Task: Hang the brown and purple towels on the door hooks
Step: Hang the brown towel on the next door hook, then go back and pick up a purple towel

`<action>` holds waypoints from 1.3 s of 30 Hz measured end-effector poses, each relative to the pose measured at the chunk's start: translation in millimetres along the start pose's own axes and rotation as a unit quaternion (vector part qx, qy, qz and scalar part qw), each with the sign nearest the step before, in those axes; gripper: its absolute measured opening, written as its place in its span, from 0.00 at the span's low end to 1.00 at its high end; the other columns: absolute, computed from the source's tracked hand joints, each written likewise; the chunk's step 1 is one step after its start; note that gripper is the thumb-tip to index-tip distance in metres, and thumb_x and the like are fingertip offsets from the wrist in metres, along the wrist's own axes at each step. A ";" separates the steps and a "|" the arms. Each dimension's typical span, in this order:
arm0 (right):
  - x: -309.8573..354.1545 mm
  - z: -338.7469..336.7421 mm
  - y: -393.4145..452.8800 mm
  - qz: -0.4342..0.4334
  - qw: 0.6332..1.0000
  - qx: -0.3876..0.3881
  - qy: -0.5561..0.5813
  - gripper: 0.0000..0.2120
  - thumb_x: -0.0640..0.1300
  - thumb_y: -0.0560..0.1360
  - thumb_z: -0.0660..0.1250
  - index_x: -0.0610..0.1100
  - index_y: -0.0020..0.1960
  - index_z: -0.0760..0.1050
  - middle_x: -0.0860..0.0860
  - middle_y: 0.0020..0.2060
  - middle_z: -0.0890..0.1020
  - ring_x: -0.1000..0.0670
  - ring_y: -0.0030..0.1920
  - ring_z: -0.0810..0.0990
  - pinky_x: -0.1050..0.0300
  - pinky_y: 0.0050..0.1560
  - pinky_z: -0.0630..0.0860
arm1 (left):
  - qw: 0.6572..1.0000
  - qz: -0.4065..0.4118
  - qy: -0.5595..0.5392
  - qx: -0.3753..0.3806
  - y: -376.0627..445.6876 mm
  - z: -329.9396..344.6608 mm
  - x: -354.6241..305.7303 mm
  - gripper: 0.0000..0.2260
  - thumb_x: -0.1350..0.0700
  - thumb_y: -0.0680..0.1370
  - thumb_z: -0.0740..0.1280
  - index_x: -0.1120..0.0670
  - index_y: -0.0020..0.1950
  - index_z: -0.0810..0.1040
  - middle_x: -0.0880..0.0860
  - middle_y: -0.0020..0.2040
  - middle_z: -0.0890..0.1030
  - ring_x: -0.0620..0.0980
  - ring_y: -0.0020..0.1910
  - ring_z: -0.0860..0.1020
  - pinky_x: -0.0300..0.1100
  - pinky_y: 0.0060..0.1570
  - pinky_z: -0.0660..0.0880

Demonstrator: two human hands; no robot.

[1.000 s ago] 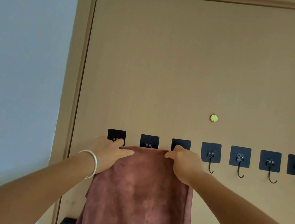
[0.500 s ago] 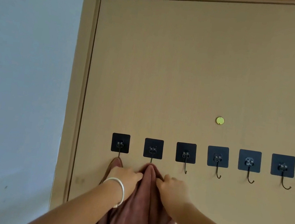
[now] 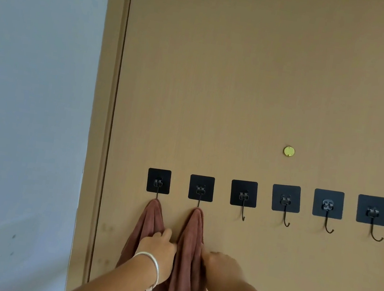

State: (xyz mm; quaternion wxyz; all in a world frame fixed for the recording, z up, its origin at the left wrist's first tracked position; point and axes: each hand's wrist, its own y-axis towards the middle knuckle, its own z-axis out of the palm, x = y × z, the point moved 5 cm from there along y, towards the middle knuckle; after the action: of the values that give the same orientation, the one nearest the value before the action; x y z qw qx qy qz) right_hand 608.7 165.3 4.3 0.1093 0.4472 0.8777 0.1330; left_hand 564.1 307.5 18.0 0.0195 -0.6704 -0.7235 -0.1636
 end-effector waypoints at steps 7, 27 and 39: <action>-28.7 -62.0 -15.8 0.009 0.992 -0.125 -0.006 0.14 0.44 0.78 0.56 0.51 0.63 0.70 0.51 0.55 0.77 0.47 0.51 0.78 0.55 0.49 0.73 | 0.981 -0.038 -0.051 -0.181 8.8 -57.1 2.1 0.16 0.57 0.77 0.56 0.51 0.65 0.71 0.51 0.64 0.69 0.53 0.61 0.70 0.48 0.57 0.70; -270.5 -141.6 -246.9 0.360 0.908 -0.165 -0.138 0.29 0.62 0.77 0.55 0.59 0.75 0.51 0.56 0.75 0.59 0.51 0.75 0.56 0.47 0.75 0.53 | 0.842 0.313 -0.208 -0.387 35.2 -158.6 -319.0 0.32 0.40 0.80 0.49 0.49 0.78 0.38 0.50 0.78 0.43 0.48 0.76 0.38 0.50 0.75 0.42; -278.1 -192.4 -442.4 0.594 0.747 -0.119 -0.274 0.29 0.61 0.77 0.57 0.58 0.75 0.55 0.55 0.74 0.61 0.50 0.74 0.58 0.48 0.74 0.53 | 0.687 0.559 -0.307 -0.348 -27.0 -200.6 -513.5 0.32 0.42 0.80 0.51 0.52 0.78 0.40 0.52 0.79 0.43 0.50 0.77 0.40 0.51 0.75 0.46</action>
State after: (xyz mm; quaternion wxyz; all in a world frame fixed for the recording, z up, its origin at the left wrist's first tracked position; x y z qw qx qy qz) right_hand 374.7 -337.0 59.1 0.2961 0.8787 0.3446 0.1466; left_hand 551.0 -241.4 74.9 -0.3508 -0.9220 -0.0715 -0.1474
